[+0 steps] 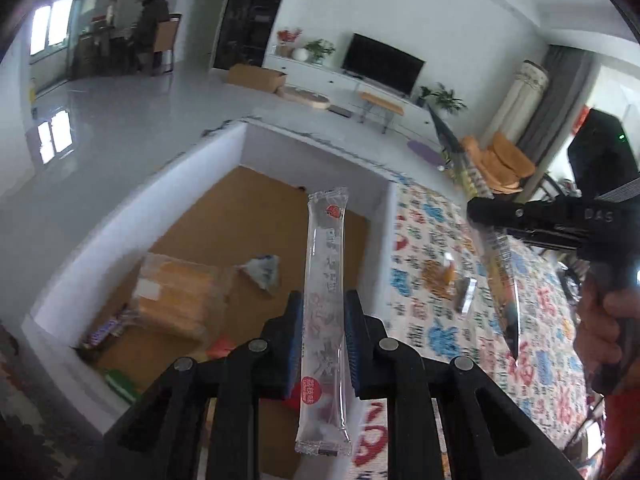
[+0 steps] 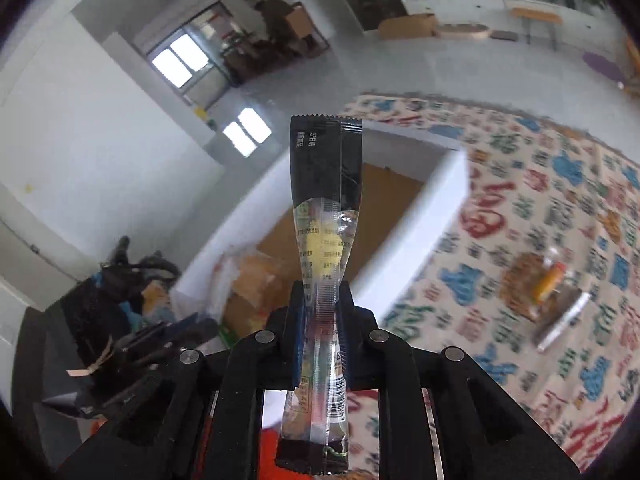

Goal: Organize snacks
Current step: 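Carry both packs over the white box and open both grippers, then withdraw both grippers back over the blanket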

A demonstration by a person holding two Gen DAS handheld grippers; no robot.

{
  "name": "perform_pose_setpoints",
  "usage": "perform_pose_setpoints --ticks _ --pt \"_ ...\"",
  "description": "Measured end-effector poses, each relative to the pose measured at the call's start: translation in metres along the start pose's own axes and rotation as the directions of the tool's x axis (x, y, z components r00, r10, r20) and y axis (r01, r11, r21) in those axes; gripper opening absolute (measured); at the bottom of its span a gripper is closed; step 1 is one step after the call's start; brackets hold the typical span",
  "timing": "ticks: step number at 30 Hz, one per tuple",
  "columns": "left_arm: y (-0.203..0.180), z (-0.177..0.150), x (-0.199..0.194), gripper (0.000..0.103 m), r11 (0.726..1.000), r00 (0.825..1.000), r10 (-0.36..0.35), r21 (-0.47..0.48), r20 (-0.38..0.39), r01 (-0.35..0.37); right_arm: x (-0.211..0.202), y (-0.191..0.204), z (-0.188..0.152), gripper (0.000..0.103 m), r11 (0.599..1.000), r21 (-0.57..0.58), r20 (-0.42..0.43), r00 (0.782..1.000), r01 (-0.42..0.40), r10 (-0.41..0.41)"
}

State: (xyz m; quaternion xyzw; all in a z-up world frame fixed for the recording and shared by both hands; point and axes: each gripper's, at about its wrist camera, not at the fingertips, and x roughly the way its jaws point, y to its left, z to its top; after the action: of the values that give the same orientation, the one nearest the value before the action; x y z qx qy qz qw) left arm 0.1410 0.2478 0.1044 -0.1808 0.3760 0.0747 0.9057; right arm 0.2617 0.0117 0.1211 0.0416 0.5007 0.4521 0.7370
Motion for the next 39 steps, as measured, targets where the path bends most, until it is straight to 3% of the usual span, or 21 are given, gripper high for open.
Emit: perform_pose_setpoints --ticks 2,3,4,6,9,13,15,19,22,27,29,32,39 --pt "0.022 -0.001 0.011 0.024 0.993 0.993 0.112 -0.036 -0.024 -0.113 0.036 0.025 0.008 0.032 0.999 -0.003 -0.013 0.999 -0.051 0.050" --pt "0.032 -0.005 0.015 0.038 0.989 0.990 0.134 -0.055 -0.040 -0.136 0.053 0.032 0.010 0.055 0.997 -0.003 -0.031 0.997 -0.071 0.071" --pt "0.039 -0.010 0.019 0.065 0.986 0.988 0.147 -0.074 -0.051 -0.151 0.067 0.037 0.009 0.062 0.997 -0.005 -0.046 0.996 -0.075 0.074" --pt "0.047 -0.022 0.020 0.094 0.981 0.986 0.163 -0.102 -0.034 -0.165 0.080 0.037 -0.001 0.061 0.998 -0.004 -0.056 0.997 -0.059 0.059" --pt "0.037 -0.037 0.023 0.096 0.984 0.988 0.155 -0.091 -0.021 -0.156 0.075 0.019 -0.024 0.060 0.999 -0.013 -0.063 0.997 -0.036 0.035" --pt "-0.005 -0.056 0.020 0.096 0.996 0.997 0.082 -0.032 -0.015 -0.082 0.043 -0.040 -0.060 0.060 0.983 -0.081 -0.023 0.986 0.162 -0.165" --pt "-0.039 -0.065 0.023 0.096 1.000 0.999 0.013 0.025 -0.032 -0.012 0.022 -0.079 -0.087 0.060 0.952 -0.101 -0.003 0.957 0.290 -0.291" --pt "-0.115 -0.088 0.044 0.097 0.980 0.989 -0.100 0.158 -0.113 0.117 -0.020 -0.160 -0.152 0.060 0.858 -0.080 -0.011 0.860 0.507 -0.510" --pt "-0.162 -0.111 0.079 0.098 0.962 0.971 -0.135 0.208 -0.198 0.176 -0.049 -0.200 -0.197 0.060 0.810 -0.035 -0.025 0.809 0.586 -0.587" --pt "-0.205 -0.156 0.144 0.098 0.956 0.965 -0.012 0.280 -0.264 0.088 -0.079 -0.220 -0.257 0.063 0.769 0.033 0.059 0.767 0.639 -0.639" --pt "-0.205 -0.166 0.161 0.098 0.953 0.963 0.036 0.300 -0.267 0.048 -0.085 -0.226 -0.270 0.068 0.770 0.069 0.108 0.762 0.635 -0.638" --pt "-0.206 -0.172 0.171 0.100 0.941 0.971 0.090 0.339 -0.223 -0.009 -0.086 -0.228 -0.268 0.074 0.767 0.099 0.108 0.759 0.634 -0.642" --pt "-0.199 -0.178 0.167 0.103 0.936 0.982 0.081 0.353 -0.173 -0.015 -0.081 -0.227 -0.267 0.080 0.754 0.095 0.101 0.747 0.650 -0.657"
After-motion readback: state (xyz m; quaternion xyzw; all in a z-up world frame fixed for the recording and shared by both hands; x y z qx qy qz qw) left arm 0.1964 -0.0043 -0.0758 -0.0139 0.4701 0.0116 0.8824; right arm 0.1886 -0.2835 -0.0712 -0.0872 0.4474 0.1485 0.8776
